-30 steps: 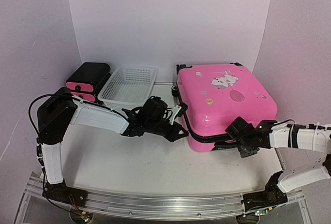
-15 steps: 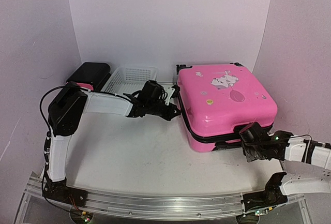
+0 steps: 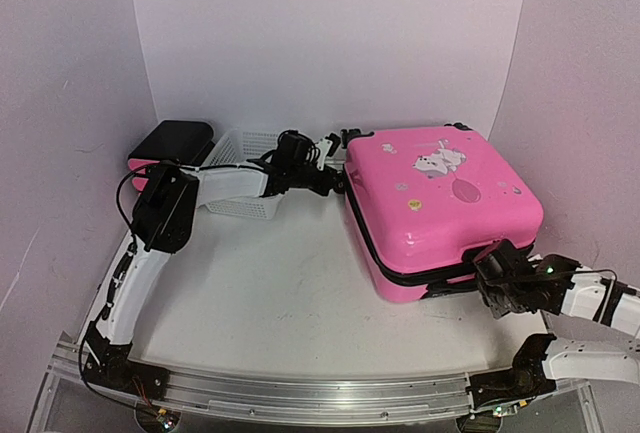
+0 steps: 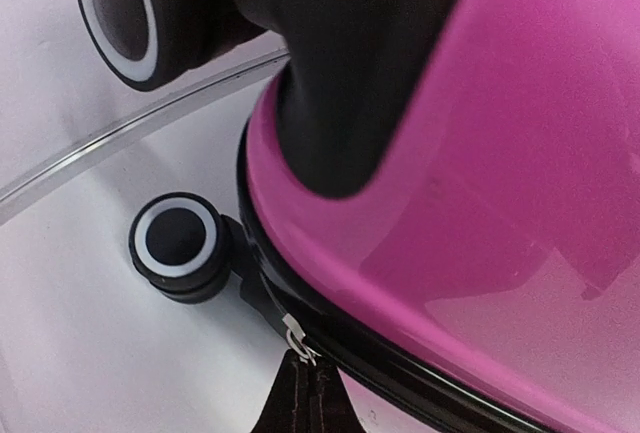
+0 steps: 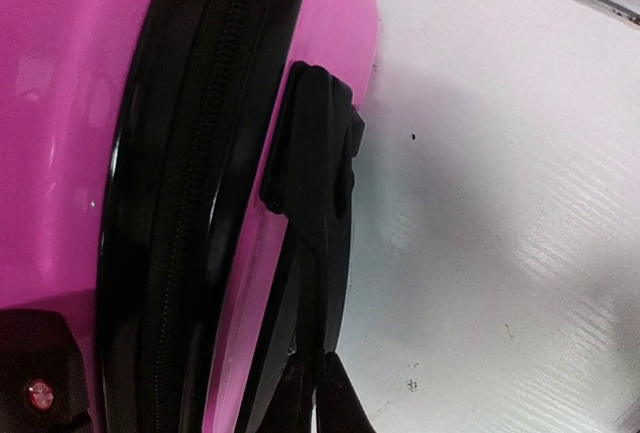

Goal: Open, take out, and arrange the luggage

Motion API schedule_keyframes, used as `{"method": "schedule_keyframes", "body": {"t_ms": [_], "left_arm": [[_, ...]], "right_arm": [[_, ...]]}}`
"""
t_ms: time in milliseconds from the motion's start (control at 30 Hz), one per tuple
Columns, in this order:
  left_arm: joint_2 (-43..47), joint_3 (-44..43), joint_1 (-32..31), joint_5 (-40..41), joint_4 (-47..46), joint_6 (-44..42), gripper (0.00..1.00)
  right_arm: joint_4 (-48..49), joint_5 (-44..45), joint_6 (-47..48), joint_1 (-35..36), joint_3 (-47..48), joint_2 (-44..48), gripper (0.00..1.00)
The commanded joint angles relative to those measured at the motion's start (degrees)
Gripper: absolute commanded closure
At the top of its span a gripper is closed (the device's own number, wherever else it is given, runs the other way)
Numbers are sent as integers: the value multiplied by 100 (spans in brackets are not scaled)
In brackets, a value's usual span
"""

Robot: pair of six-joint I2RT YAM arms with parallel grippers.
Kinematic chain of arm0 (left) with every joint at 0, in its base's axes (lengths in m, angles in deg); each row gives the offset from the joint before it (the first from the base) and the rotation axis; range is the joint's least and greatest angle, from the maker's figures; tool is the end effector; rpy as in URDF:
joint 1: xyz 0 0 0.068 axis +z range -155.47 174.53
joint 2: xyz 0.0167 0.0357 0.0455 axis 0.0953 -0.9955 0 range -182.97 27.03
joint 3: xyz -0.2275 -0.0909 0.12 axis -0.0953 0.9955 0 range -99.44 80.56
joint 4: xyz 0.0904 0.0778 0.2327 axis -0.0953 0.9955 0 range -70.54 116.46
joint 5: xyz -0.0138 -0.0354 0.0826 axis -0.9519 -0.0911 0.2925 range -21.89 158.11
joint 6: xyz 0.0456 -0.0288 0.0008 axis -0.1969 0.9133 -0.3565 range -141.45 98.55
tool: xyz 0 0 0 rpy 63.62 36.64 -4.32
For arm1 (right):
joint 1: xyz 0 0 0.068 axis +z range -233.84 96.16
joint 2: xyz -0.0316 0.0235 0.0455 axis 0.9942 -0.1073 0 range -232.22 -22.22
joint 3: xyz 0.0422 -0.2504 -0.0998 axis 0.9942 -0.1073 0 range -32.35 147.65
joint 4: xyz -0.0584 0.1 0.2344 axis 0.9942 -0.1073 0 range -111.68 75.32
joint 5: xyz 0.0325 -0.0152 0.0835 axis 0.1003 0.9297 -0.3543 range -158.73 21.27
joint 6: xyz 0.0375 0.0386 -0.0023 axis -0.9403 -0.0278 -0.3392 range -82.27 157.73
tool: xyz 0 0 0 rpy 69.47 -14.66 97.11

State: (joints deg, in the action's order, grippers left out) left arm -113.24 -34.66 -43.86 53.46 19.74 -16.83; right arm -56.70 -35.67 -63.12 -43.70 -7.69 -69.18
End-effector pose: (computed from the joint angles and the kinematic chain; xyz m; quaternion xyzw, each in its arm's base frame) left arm 0.4399 -0.3600 0.1864 0.3086 0.7821 -0.2947 0.4541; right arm 0.1151 0.0716 0.1755 0.5269 0.7746 0.1082 0.3326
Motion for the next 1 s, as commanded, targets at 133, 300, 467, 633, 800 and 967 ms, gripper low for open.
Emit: {"method": "schedule_keyframes", "body": {"t_ms": [133, 300, 467, 633, 800, 967], "left_arm": [[-974, -1990, 548, -57, -408, -216, 100], [-646, -1562, 453, -347, -423, -154, 100], [310, -167, 121, -357, -462, -316, 100], [1116, 959, -72, -133, -464, -104, 100], [1817, 1866, -196, 105, -444, 257, 100], [2340, 2431, -455, 187, -427, 547, 99]], "right_arm": [[-2091, 654, 995, -94, 255, 264, 100], [-2154, 526, 2269, -94, 910, -25, 80], [-2856, -170, 3801, -94, 2063, -123, 37], [-3223, -959, 5178, -94, 3287, -145, 11], [-2860, -1687, 6681, -114, 4510, -1170, 2], [-2919, -2405, 7483, -662, 5746, -2844, 2]]}}
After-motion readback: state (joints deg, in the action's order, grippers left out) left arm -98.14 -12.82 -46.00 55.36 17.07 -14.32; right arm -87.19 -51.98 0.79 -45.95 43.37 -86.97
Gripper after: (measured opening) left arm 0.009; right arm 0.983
